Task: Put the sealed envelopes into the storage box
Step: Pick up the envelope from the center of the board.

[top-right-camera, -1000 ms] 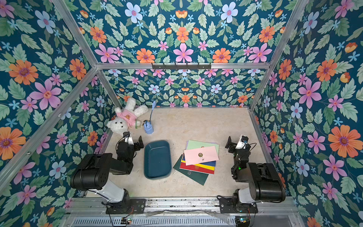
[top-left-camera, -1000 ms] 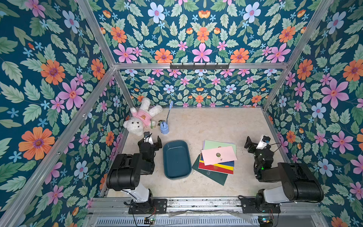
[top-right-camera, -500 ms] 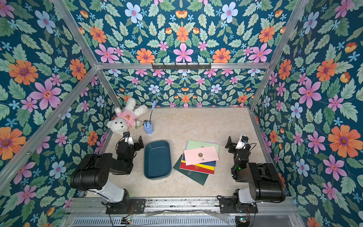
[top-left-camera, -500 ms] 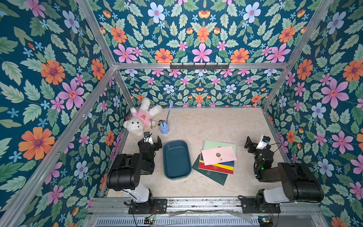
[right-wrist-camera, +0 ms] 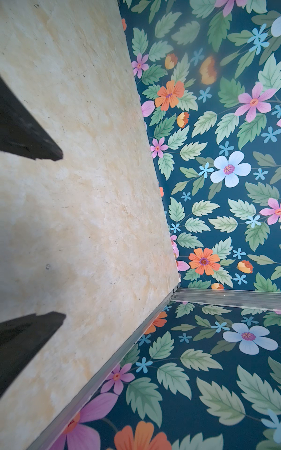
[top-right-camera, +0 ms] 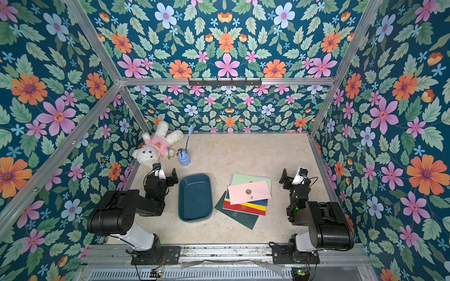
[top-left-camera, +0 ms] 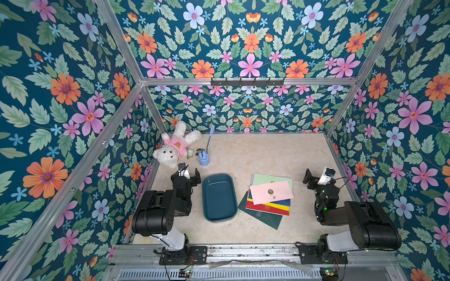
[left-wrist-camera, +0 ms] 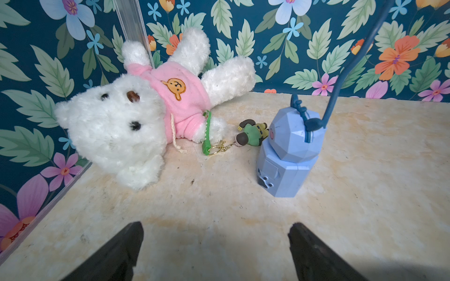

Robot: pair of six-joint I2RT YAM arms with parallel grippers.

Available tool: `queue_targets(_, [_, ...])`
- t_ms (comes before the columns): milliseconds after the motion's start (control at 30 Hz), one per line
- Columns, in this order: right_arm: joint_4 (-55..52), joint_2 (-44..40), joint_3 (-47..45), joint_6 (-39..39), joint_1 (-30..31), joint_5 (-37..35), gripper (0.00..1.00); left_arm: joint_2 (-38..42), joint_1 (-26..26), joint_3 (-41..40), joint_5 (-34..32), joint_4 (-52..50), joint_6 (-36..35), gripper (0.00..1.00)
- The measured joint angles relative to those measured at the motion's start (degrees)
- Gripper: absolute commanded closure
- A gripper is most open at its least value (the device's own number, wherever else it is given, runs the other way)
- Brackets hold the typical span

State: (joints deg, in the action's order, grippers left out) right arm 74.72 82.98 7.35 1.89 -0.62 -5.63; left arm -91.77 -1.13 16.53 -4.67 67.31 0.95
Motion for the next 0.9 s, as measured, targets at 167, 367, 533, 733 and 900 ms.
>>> queue_targets(167, [-0.09, 0.00, 0.17, 0.04, -0.02, -0.61, 0.01, 0.00, 0.00, 0.00, 0.00, 0.00, 0.00, 0.00])
queue_targets(367, [-0.31, -0.31, 0.35, 0.11, -0.04, -1.31, 0.01, 3.72, -0.83, -1.90, -3.28, -0.33, 0.02, 0.00])
queue_targets(533, [-15.39, -14.23, 7.45, 3.08, 2.36, -7.56, 0.03, 20.57, -3.56, 3.48, -8.33, -12.94, 4.15, 0.00])
queue_targets(733, [-41.42, -22.21, 21.00, 17.75, 2.58, -3.43, 0.11, 33.05, -3.39, 9.07, -8.48, -33.03, 22.32, 0.09])
queue_targets(900, [-61.46, -21.79, 25.62, 23.43, 3.87, 6.84, 0.14, 35.30, -4.66, 15.91, 6.88, -47.80, 29.46, 0.28])
